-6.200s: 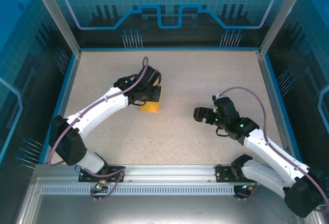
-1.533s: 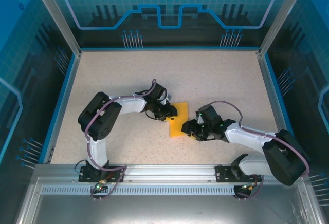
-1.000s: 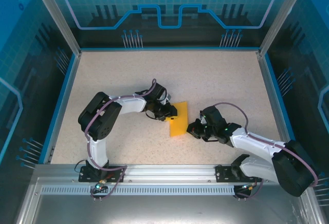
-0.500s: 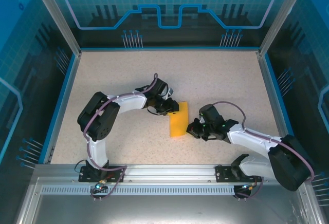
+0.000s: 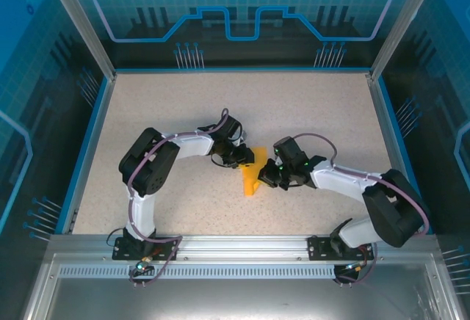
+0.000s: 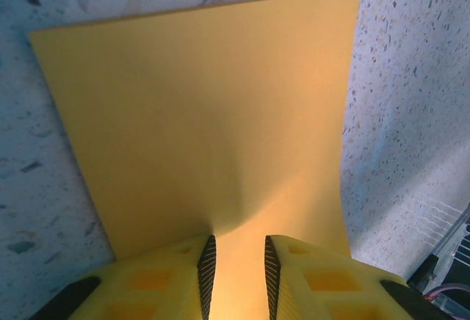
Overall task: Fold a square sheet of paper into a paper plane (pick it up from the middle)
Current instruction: Third fold the triangle at the center of the table.
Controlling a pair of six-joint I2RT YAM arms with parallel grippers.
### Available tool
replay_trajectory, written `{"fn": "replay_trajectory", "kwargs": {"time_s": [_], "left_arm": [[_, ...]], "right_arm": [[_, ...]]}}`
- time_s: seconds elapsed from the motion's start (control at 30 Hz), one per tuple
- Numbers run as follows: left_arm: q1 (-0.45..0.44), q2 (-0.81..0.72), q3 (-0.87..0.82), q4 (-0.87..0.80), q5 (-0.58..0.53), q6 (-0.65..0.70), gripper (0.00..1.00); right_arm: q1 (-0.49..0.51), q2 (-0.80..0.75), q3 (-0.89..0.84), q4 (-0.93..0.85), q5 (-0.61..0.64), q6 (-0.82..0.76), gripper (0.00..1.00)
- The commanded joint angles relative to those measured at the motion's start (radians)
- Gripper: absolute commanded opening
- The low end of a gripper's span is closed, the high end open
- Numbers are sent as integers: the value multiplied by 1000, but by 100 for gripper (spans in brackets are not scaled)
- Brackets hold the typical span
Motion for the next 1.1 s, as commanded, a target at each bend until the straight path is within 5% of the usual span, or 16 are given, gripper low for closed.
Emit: {"fn": "replay_trajectory", "kwargs": {"time_s": [0.0, 0.3, 1.07], "left_arm": [[0, 2, 12, -51, -24, 26, 27], [11, -83, 44, -66, -57, 56, 28], [15, 23, 42, -84, -117, 63, 22]], "right_arm": [[8, 46, 50, 32, 6, -40, 2], [21, 149, 67, 124, 11, -58, 2], [31, 240, 82, 205, 4, -83, 2]]}}
